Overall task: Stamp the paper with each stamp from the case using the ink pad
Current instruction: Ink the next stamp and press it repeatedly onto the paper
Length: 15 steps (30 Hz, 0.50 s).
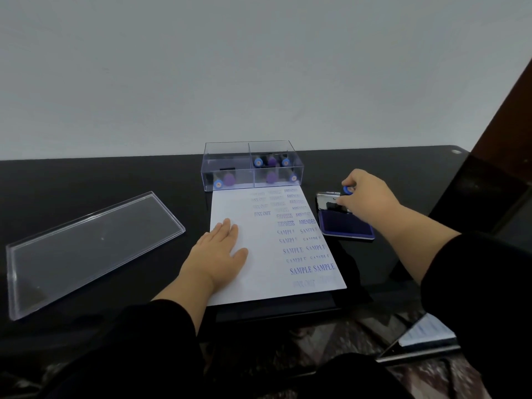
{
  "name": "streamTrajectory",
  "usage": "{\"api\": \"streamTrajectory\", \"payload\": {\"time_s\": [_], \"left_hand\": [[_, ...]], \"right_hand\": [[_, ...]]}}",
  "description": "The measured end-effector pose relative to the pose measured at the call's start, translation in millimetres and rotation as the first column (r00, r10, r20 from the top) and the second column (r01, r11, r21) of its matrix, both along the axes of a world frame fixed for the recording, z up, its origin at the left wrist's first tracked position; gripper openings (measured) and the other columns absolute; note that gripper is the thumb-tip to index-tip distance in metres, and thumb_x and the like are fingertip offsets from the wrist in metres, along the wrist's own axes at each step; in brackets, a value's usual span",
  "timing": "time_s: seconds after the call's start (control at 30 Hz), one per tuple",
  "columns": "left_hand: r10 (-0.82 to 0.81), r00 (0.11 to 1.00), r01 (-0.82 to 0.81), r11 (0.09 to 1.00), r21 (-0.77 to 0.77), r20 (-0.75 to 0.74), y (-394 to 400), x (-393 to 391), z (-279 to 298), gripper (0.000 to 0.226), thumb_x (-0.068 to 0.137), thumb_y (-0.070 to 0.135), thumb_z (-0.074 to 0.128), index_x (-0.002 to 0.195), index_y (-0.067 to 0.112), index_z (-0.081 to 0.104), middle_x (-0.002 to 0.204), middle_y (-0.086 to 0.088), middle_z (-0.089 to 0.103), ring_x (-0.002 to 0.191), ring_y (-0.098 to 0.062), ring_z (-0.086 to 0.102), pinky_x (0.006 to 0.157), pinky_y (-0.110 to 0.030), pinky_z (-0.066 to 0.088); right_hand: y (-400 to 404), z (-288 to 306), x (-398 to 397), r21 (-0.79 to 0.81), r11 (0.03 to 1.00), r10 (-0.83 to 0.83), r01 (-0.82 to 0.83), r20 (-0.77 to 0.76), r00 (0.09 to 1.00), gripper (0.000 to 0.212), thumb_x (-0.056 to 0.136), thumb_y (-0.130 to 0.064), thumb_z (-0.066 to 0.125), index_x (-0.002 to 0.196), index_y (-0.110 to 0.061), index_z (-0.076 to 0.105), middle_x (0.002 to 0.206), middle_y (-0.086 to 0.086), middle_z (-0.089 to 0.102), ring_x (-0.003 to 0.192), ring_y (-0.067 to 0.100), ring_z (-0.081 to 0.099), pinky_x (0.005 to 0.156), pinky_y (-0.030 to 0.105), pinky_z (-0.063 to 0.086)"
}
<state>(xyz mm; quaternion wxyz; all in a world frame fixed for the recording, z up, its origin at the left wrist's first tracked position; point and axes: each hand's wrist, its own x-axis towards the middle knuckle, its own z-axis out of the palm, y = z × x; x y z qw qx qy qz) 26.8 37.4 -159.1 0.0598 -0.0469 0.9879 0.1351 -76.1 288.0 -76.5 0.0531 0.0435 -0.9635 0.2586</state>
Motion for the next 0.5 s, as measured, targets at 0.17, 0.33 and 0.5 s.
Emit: {"api": "streamTrajectory", "payload": {"time_s": [0.17,0.33,0.5], "left_hand": [[0.008,1.000,-0.008,1.000,0.005,0.005,-1.3,-1.9,-1.4,0.061,0.101,0.042,0.024,0.152,0.019,-0.001,0.159,0.005,-0.012,0.146,-0.009,-0.010,0.117,-0.028,-0.004],[0.005,1.000,-0.005,1.000,0.000,0.007,-1.2,-1.8,-0.7,0.061,0.101,0.042,0.024,0.153,0.019,-0.001,0.159,0.004,-0.012,0.146,-0.009,-0.009,0.117,-0.028,-0.004],[0.008,1.000,-0.007,1.000,-0.006,0.016,-1.9,-2.7,-1.6,0.062,0.101,0.043,0.024,0.152,0.019,-0.002,0.159,0.003,-0.013,0.146,-0.011,-0.010,0.117,-0.028,-0.005]], "right_hand": [[-6.0,-8.8,4.0,0.031,0.999,-0.041,0.041,-0.014,0.999,0.030,0.092,-0.014,0.056,0.122,-0.015,0.049,0.113,0.010,0.058,0.087,0.023,0.055,0.073,0.032,0.048],[-11.4,-32.4,11.3,0.086,0.993,-0.075,0.077,-0.016,0.997,0.024,0.095,-0.011,0.048,0.119,-0.014,0.046,0.109,0.013,0.060,0.083,0.025,0.057,0.064,0.035,0.049],[-10.6,-38.9,10.5,0.111,0.991,-0.074,0.078,-0.039,0.996,0.028,0.095,-0.013,0.046,0.123,-0.015,0.043,0.106,0.014,0.061,0.079,0.025,0.056,0.059,0.034,0.046]]}}
